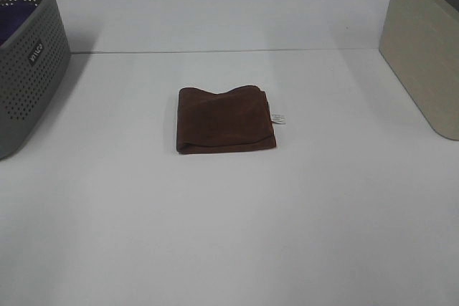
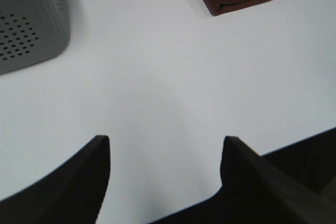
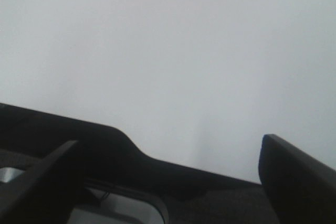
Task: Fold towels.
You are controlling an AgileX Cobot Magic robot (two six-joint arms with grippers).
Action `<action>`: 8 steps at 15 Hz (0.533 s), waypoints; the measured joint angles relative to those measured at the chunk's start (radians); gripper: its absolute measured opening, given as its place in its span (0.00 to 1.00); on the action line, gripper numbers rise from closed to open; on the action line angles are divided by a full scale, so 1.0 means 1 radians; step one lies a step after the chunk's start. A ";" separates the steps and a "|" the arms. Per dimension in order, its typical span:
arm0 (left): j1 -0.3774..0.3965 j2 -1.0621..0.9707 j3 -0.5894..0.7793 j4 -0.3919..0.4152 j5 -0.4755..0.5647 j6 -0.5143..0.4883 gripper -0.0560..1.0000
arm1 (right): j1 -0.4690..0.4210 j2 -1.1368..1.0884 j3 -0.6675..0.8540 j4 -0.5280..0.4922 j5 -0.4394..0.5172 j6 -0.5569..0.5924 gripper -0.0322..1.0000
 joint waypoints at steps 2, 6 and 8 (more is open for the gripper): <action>0.000 -0.018 0.011 -0.009 -0.039 0.038 0.61 | 0.000 -0.113 0.018 -0.004 -0.016 -0.002 0.85; 0.000 -0.019 0.011 -0.015 -0.046 0.043 0.62 | 0.000 -0.262 0.026 0.023 -0.012 -0.059 0.85; 0.000 -0.019 0.011 -0.019 -0.035 0.057 0.62 | 0.000 -0.279 0.026 0.040 -0.009 -0.085 0.85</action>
